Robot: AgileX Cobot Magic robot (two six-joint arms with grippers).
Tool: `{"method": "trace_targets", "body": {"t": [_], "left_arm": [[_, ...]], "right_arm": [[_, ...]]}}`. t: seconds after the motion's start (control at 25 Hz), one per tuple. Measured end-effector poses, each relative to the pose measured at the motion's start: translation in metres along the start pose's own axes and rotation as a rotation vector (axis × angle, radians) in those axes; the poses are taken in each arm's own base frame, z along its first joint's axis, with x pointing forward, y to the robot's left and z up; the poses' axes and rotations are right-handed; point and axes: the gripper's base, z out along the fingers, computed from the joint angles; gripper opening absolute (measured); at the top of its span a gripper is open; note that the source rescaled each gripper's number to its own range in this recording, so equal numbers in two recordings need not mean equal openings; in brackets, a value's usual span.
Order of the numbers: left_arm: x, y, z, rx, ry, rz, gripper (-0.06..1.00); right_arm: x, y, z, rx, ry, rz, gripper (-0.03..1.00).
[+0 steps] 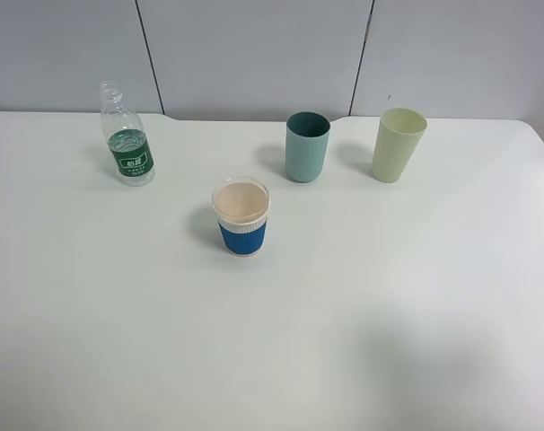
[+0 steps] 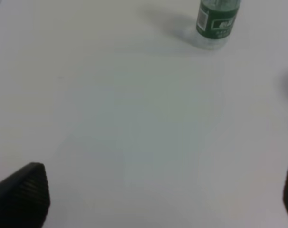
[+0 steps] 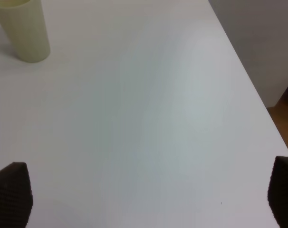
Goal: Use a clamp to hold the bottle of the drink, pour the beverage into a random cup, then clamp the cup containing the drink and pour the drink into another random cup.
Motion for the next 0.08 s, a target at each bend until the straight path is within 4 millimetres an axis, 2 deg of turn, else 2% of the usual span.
{"method": "trace_targets", "body": {"t": [0.08], "left_arm": [[0.0000, 0.0000, 0.0000, 0.000, 0.000, 0.000, 1.00]], "right_arm": [[0.0000, 0.0000, 0.0000, 0.000, 0.000, 0.000, 1.00]]}}
